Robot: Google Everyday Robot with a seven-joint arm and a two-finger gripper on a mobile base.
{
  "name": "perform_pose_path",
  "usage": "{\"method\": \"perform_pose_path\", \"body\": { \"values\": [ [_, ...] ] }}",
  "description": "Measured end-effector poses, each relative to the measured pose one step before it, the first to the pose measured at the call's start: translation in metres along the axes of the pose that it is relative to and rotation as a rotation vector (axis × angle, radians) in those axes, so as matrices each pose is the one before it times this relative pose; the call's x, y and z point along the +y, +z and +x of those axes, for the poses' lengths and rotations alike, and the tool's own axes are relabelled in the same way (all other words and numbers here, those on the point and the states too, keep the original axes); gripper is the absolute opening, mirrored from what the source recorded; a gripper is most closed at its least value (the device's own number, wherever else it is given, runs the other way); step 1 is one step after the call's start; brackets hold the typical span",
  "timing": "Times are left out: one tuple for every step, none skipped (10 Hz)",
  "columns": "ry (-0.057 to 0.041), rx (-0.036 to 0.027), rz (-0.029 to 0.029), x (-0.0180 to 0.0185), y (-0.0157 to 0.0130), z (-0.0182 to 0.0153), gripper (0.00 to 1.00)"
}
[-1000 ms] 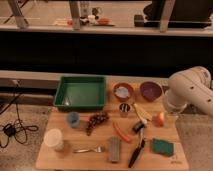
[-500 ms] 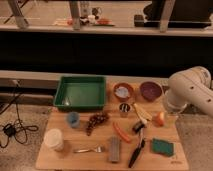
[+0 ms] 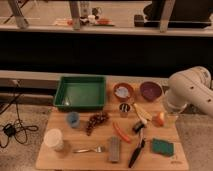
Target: Place pepper in tray
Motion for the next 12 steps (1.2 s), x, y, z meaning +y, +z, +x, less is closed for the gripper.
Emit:
{"method": "perform_pose_path", "body": {
  "values": [
    [0.00001, 0.00000, -0.00004, 0.00001, 0.00001, 0.00001, 0.80],
    [0.00003, 0.00003, 0.00005, -0.00002, -0.00002, 0.00001, 0.80],
    [0.00001, -0.00004, -0.00001, 0.00001, 0.00001, 0.00001, 0.80],
    [-0.00012, -0.00003, -0.00004, -0.00002, 0.00000, -0.00007, 0.80],
    [0.00001, -0.00026, -0.00020, 0.00002, 0.00003, 0.00000, 0.80],
    [-0.00872, -0.00457, -0.00316, 0.00148, 0.00109, -0.00241, 0.80],
    [-0.01392, -0.00761, -0.00692, 0.00359, 0.00150, -0.00594, 0.80],
    [-0.01275, -0.00493, -0.00381, 0.00274, 0.00129, -0.00581, 0.80],
    [-0.02683, -0.00443, -0.00269, 0.00508, 0.00297, -0.01096, 0.80],
    [-0.01509, -0.00259, -0.00116, 0.00301, 0.00186, -0.00631, 0.80],
    [-0.02072, 0.00013, 0.00024, 0.00309, 0.00246, -0.00783, 0.80],
    [-0.02339, 0.00174, -0.00084, 0.00394, 0.00344, -0.00863, 0.80]
  ]
}}
